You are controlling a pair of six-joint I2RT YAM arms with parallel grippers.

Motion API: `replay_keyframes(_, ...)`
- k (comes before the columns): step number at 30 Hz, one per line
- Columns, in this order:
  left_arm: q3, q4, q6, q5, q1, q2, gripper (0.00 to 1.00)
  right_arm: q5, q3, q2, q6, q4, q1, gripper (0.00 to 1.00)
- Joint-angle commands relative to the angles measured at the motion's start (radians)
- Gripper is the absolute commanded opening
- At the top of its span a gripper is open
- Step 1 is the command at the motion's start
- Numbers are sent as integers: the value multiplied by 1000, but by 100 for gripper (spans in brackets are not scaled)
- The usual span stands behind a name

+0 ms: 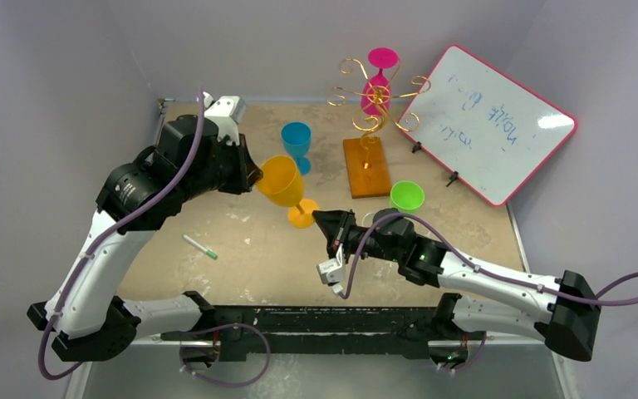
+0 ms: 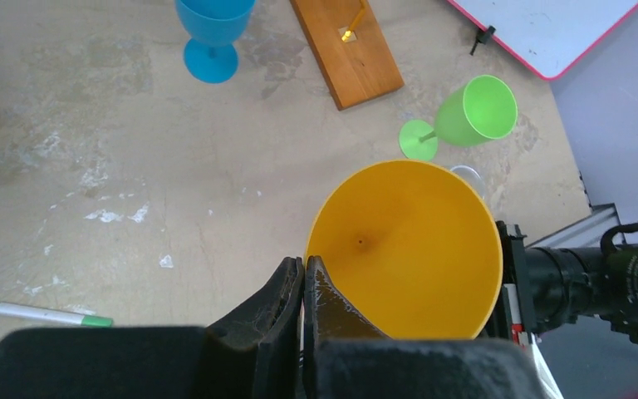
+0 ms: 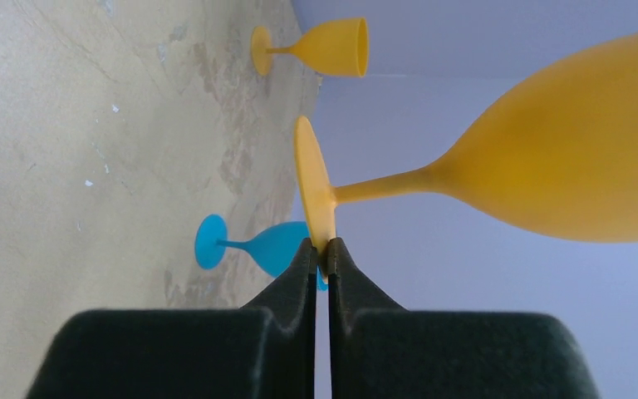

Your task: Place the wine glass upside down on the wine glass rack

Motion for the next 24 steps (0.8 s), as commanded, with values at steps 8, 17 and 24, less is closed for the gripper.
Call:
replay_keyframes(8, -17, 57, -13, -92, -4, -28, 45, -29, 50, -38, 108, 35, 2, 0)
replay_keyframes(17, -67, 125, -17, -124, -3, -116, 75, -13, 121, -22, 199, 18, 2, 0)
replay_keyframes(24, -184, 269, -31, -130, -4, -281, 78, 25, 174, -1, 178, -37, 3, 0)
